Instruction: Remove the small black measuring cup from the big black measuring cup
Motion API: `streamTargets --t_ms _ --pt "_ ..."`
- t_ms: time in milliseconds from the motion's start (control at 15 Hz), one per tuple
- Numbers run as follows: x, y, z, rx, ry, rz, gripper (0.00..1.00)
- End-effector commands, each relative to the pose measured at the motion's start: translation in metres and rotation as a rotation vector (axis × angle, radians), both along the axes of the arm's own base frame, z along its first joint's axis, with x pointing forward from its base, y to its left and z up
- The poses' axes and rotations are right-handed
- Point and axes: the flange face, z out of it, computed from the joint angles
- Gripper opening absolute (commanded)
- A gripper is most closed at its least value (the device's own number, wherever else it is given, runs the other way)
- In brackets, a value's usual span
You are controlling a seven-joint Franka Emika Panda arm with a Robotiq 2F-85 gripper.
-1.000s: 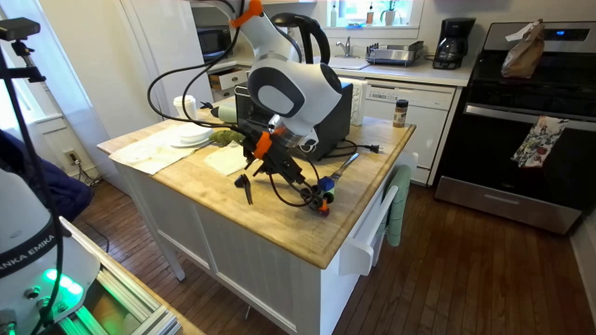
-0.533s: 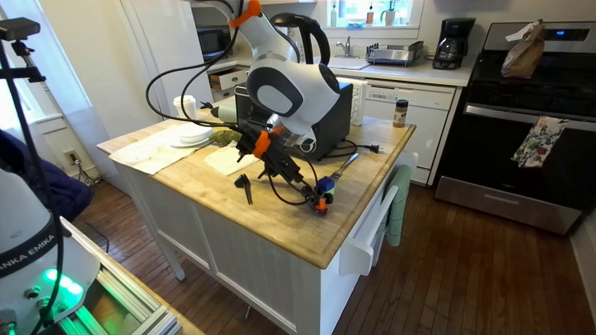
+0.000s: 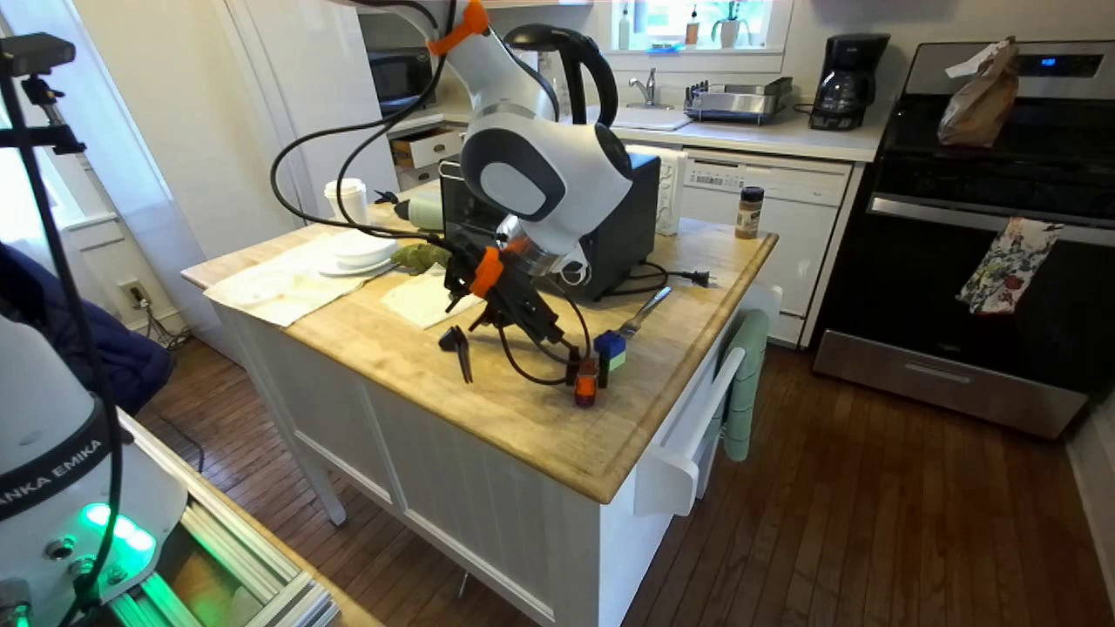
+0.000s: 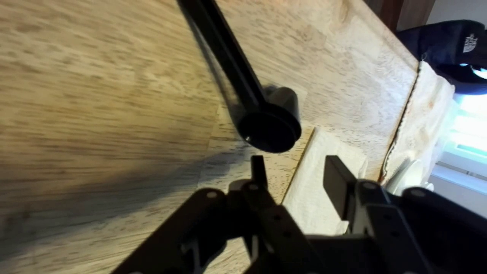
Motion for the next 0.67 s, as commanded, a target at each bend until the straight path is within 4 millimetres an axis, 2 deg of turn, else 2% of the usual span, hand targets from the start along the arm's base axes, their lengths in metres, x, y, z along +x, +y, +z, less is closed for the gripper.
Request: streamTargets --t_ms 0,133,200,600 --pt "0.0024 -0.0007 -0.0041 0.017 0.002 0.014 0.25" --pt "0.0022 -0.0007 -0.0051 0.017 0.005 0.015 0.23" --pt "0.0022 -0.0005 -0.0058 0.017 0.006 0.015 0.27" --pt "0.0012 -0.0009 -0.0095 0.020 0.012 0.019 0.30"
